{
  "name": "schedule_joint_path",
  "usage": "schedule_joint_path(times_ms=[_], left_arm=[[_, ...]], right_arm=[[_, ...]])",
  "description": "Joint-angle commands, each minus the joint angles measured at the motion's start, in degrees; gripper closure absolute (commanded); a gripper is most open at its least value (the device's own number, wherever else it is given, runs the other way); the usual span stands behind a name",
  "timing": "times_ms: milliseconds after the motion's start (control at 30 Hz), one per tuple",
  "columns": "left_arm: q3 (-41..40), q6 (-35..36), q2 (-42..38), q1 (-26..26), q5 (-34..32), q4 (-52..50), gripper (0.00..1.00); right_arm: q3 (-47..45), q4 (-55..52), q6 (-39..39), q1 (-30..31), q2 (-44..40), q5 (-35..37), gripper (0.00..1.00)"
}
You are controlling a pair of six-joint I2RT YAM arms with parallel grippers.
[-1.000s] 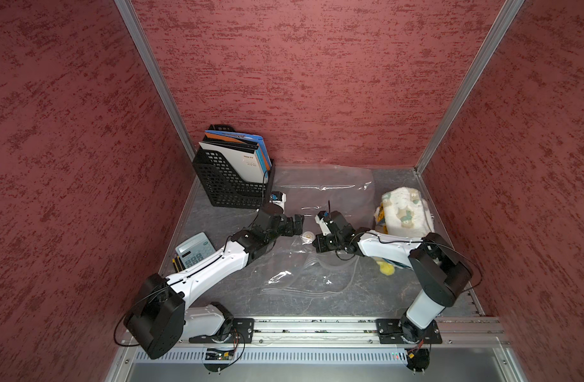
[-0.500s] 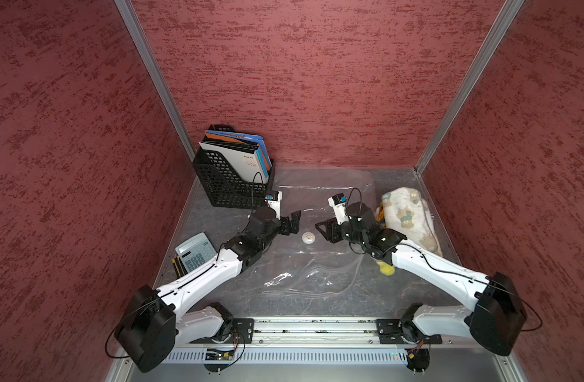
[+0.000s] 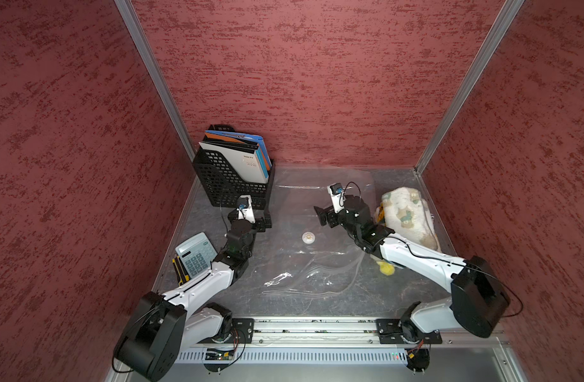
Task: Take the blanket out of the vacuum bag
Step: Adjust the vacuum bag at the center of the board, then reset both arms
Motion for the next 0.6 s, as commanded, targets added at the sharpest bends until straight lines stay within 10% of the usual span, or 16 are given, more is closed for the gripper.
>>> schedule_joint_path(times_ms=[0,567], left_arm=[[-3.29,5.67,-0.54,1.54,-5.44,10.50,0.00],[-11.46,2.51,19.43,17.78,8.96,35.02,0.00]], right_arm=[[-3.10,4.65,-1.45,-5.14,-2.39,-0.22,0.01],[-16.62,7.63,-13.38,-21.96,-8.40,-7.01,0.01]])
